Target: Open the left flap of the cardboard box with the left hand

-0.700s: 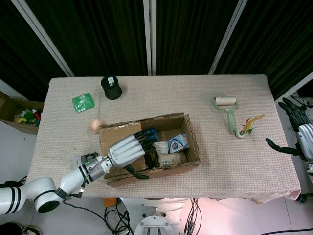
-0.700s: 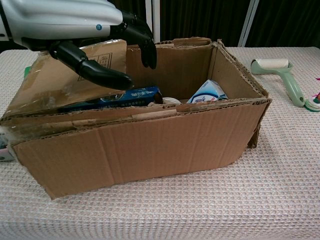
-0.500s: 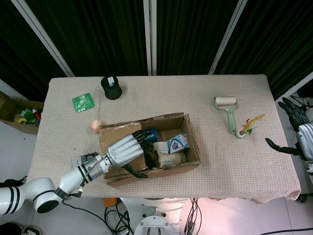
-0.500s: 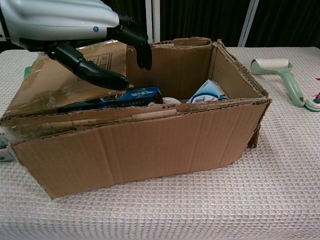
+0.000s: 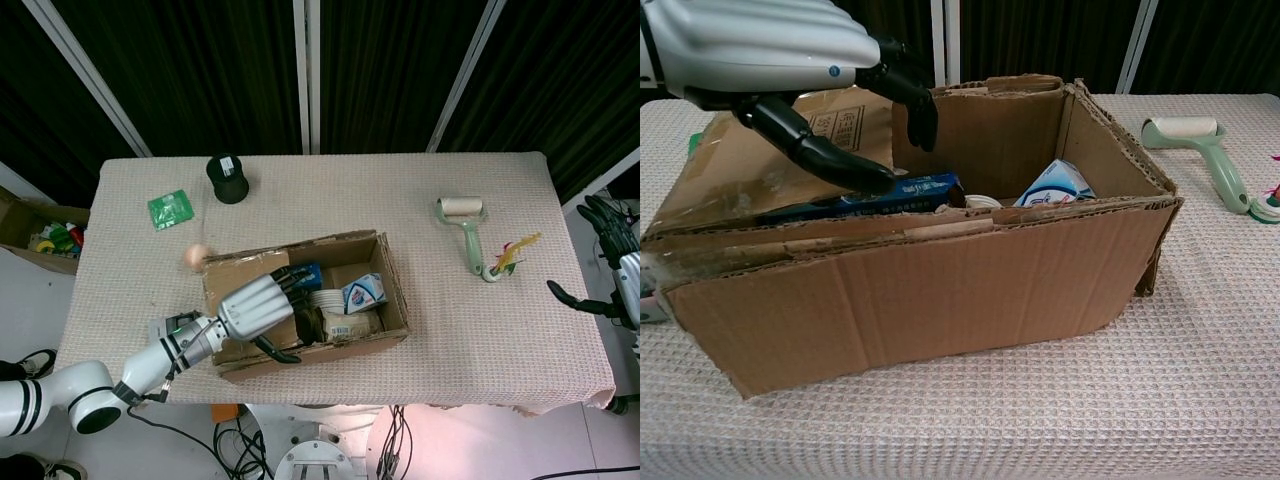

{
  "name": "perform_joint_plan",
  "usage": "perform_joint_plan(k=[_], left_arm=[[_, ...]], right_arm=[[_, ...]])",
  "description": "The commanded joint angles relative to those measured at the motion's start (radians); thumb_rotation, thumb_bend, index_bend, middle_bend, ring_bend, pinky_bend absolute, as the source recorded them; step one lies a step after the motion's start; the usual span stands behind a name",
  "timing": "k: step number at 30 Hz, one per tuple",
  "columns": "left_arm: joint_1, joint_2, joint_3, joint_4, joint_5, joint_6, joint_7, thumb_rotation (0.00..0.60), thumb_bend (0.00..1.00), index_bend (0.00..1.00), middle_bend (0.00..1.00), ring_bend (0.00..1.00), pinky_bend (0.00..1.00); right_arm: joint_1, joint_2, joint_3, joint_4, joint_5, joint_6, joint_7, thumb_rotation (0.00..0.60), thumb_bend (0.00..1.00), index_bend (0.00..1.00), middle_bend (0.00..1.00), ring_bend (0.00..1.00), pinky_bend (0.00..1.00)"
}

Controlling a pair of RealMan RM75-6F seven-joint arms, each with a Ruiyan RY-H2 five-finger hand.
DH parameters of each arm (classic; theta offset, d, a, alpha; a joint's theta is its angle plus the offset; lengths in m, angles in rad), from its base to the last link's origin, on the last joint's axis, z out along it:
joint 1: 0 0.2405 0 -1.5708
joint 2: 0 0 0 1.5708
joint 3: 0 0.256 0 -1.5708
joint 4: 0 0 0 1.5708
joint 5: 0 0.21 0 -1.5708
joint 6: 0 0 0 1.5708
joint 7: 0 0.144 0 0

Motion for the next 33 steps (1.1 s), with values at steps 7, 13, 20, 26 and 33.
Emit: perform_joint_plan(k=[7,13,20,26,33], left_arm=[[-0.013,0.051,0.008,-0.059,-0.047,-0.022,0.122,0.0,0.0,0.54,0.39,0.1,0.2],[-0.007,0.082,0.019,-0.082,-0.047,-0.016,0.152,0.0,0.0,0.66,0.48,0.1,0.2],[0.016,0.168,0.013,-0.166,-0.036,0.029,0.161,0.0,0.0,0.67,0.51,0.11,0.2],[0.062,0.274,0.01,-0.252,0.009,0.091,0.125,0.0,0.0,0.68,0.51,0.11,0.2],[0.147,0.378,0.035,-0.29,0.099,0.175,0.046,0.0,0.0,0.68,0.51,0.11,0.2]], right_arm=[[0.001,-0.003,0.003,-0.002,0.015,-0.012,-0.014,0.587,0.19,0.0,0.0,0.0,0.0],[0.005,-0.011,0.001,0.005,0.014,-0.018,-0.016,0.587,0.2,0.0,0.0,0.0,0.0],[0.003,-0.006,0.005,-0.001,0.01,-0.007,-0.021,0.587,0.2,0.0,0.0,0.0,0.0],[0.006,-0.01,0.005,-0.005,0.008,-0.01,-0.03,0.587,0.2,0.0,0.0,0.0,0.0],[0.014,0.011,0.015,-0.042,-0.004,-0.003,-0.071,0.589,0.2,0.0,0.0,0.0,0.0]])
